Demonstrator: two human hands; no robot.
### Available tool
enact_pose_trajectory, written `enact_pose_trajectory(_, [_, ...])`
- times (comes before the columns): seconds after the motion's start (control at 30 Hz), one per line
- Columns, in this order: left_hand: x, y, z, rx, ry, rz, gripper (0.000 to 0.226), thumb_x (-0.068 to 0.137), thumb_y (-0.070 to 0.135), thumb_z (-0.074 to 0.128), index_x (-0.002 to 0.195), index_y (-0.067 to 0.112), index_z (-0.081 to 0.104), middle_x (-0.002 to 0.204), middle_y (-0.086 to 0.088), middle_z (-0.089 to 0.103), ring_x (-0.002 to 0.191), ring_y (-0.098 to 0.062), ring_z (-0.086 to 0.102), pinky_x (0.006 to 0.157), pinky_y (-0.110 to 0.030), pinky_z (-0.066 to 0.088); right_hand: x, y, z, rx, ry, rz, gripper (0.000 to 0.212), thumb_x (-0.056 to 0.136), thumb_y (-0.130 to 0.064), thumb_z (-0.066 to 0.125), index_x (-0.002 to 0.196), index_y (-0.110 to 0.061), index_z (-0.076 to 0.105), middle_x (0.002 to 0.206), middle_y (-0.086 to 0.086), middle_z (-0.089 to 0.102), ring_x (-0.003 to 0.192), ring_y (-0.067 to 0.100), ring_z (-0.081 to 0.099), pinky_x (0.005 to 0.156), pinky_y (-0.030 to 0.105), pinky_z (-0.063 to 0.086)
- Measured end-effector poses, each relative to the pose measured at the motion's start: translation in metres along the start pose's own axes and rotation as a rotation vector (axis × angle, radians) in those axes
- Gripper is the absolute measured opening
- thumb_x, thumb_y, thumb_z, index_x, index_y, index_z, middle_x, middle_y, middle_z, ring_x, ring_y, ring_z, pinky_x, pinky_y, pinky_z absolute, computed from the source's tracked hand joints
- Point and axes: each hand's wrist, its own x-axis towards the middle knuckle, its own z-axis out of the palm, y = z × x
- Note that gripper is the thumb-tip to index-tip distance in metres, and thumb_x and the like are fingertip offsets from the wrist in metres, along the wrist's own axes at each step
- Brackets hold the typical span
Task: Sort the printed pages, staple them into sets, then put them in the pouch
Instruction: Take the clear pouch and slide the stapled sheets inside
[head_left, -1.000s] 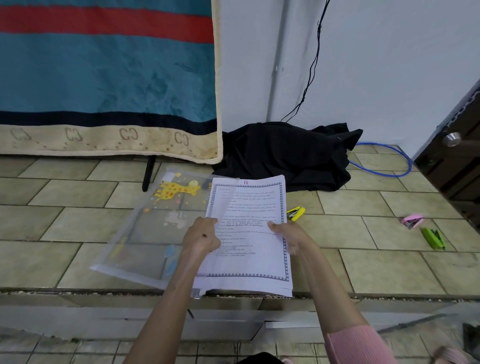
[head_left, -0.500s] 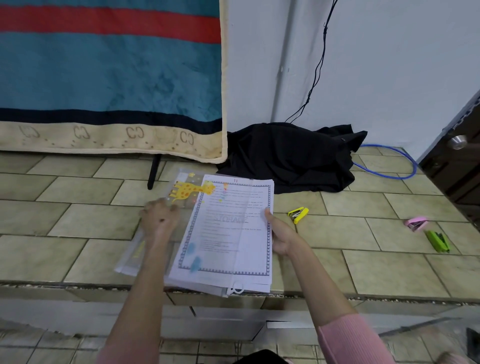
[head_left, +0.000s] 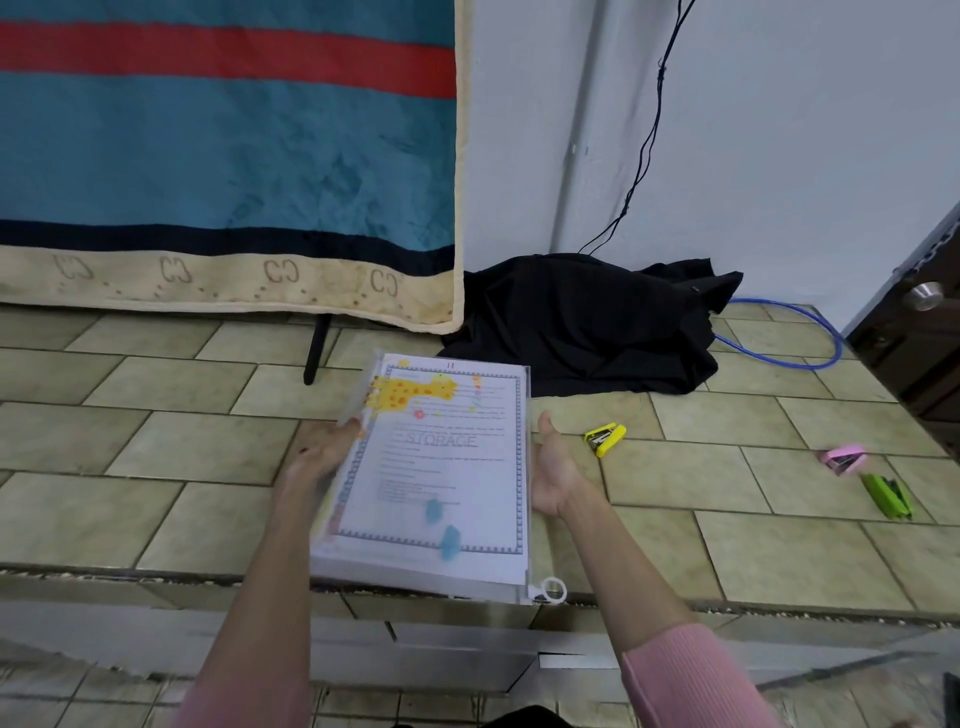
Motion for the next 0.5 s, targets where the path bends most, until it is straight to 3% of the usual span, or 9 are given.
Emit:
enact_pose_trajectory(0.03, [-0.004,0.000,0.002,-0.078,-0.021,0.015,0.047,0.094,0.043,0.048,0.113,0.003,0.064,0.115,-0.014,0.064,0.109,-0.029,0.059,0.094,-0.034,0.044,0.001,0.000,0.000,0.025,-0.036,0.008,0.091,0.084,-0.075,0.007,0.117,-0.008,0.060,0.107,0.017,0.070,0.092,0.031,0.070,0.078,0.039,0.057])
enact_pose_trajectory(0.13, [-0.018,-0.005,0.003,-0.293,-0.176,0.019,0.031,0.083,0.037,0.067,0.101,0.010,0.066,0.085,-0.004,0.072,0.078,-0.021,0.069,0.070,-0.028,0.051,-0.001,-0.003,-0.001,0.050,-0.088,0.026,0.096,0.080,-0.080,0.016,0.123,-0.006,0.061,0.122,0.020,0.062,0.105,0.035,0.064,0.083,0.045,0.056])
enact_pose_trajectory(0.27, [-0.015,-0.017,0.007,-0.434,-0.258,0.010,0.036,0.073,0.026,0.078,0.103,0.010,0.066,0.092,-0.014,0.074,0.080,-0.028,0.072,0.072,-0.035,0.057,-0.009,-0.012,0.007,-0.095,-0.095,0.014,0.085,0.084,-0.074,0.022,0.113,-0.008,0.068,0.112,0.017,0.068,0.099,0.032,0.067,0.077,0.041,0.058])
enact_pose_trajectory(0.33, [-0.012,-0.018,0.007,-0.497,-0.250,-0.001,0.034,0.074,0.022,0.077,0.102,0.010,0.064,0.093,-0.014,0.073,0.081,-0.028,0.070,0.074,-0.036,0.057,-0.004,-0.016,0.009,-0.281,0.085,-0.103,0.060,0.095,-0.052,0.038,0.112,-0.002,0.065,0.099,0.012,0.071,0.086,0.027,0.069,0.069,0.033,0.058])
enact_pose_trajectory(0.43, [-0.009,-0.018,0.007,-0.533,-0.249,-0.018,0.031,0.077,0.021,0.074,0.103,0.011,0.062,0.088,-0.010,0.072,0.081,-0.027,0.069,0.077,-0.038,0.055,0.008,-0.021,0.002,-0.855,0.562,-0.437,0.031,0.090,-0.023,0.058,0.098,0.006,0.067,0.084,0.012,0.068,0.076,0.022,0.062,0.073,0.035,0.050])
enact_pose_trajectory(0.5, [-0.007,-0.017,0.007,-0.574,-0.257,-0.029,0.030,0.079,0.021,0.072,0.106,0.010,0.062,0.090,-0.010,0.072,0.076,-0.024,0.070,0.071,-0.035,0.058,0.007,-0.025,0.001,-0.972,0.635,-0.480,0.030,0.087,-0.026,0.061,0.103,0.000,0.066,0.101,0.010,0.068,0.090,0.023,0.062,0.081,0.034,0.049])
